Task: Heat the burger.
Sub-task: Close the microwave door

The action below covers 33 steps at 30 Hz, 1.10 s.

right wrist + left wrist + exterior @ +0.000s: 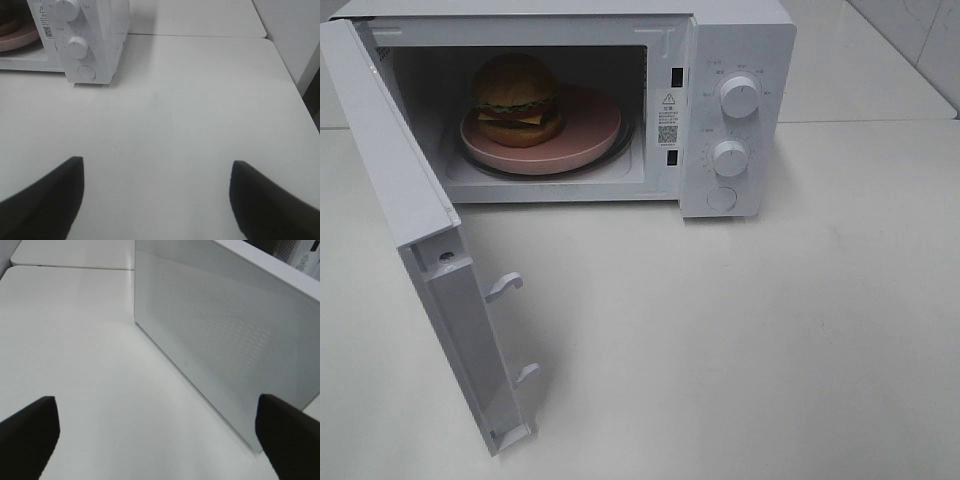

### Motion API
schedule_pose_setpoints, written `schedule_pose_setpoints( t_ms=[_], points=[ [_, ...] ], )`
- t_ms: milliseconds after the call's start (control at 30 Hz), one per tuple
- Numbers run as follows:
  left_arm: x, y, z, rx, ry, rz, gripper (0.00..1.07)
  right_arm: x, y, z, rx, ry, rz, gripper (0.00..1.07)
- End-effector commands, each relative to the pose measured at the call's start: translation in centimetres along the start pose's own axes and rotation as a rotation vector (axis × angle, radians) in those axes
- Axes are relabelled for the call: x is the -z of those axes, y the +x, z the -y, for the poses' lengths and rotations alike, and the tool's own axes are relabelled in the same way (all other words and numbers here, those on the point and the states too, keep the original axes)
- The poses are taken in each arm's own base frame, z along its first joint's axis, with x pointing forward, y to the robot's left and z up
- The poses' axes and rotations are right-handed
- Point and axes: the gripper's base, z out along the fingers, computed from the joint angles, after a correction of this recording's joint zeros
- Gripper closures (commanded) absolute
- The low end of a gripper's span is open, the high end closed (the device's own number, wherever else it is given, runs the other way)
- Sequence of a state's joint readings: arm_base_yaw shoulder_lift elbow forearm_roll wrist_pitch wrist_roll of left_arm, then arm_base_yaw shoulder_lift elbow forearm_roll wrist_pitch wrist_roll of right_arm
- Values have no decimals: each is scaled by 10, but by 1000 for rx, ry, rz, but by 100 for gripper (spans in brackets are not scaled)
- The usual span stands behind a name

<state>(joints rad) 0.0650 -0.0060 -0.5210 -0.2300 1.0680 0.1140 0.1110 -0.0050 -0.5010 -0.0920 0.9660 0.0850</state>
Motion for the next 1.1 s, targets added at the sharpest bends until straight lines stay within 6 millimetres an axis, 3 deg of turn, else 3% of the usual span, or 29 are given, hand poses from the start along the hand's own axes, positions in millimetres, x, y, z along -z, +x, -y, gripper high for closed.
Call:
schedule_pose_setpoints(
  t_ms=[33,167,233,267,300,333,367,400,433,467,500,533,567,900,967,1100],
  points=[
    [5,-12,0,58,-4,111,12,3,2,1,-8,8,26,31],
    [5,-16,-2,49,-24,152,21,3,2,1,-8,8,26,31],
    [2,-21,-5,37,-52,167,39,3,2,1,-8,8,26,31],
    [2,-21,-5,37,-52,167,39,3,2,1,-8,8,26,31],
    [0,-25,-6,39,-55,178,53,3,2,1,-8,8,26,31],
    [0,-25,-6,39,-55,178,53,3,2,1,-8,8,26,31],
    [-3,-30,-7,41,-59,198,68,3,2,1,-8,8,26,31],
    [-5,-33,-8,43,-61,206,76,3,2,1,-8,8,26,31],
    [-5,-33,-8,43,-61,206,76,3,2,1,-8,8,26,31],
    [-10,-38,-9,47,-65,211,89,3,2,1,-8,8,26,31],
    [-13,-41,-10,50,-67,206,97,3,2,1,-8,8,26,31],
    [-13,-41,-10,50,-67,206,97,3,2,1,-8,8,26,31],
    [-20,-45,-12,56,-71,191,107,3,2,1,-8,8,26,31],
    [-62,-52,-24,87,-104,235,107,3,2,1,-8,8,26,31],
    [-78,-47,-30,94,-129,289,107,3,2,1,-8,8,26,31],
    [-88,-41,-34,98,-146,319,107,3,2,1,-8,8,26,31]
  ],
)
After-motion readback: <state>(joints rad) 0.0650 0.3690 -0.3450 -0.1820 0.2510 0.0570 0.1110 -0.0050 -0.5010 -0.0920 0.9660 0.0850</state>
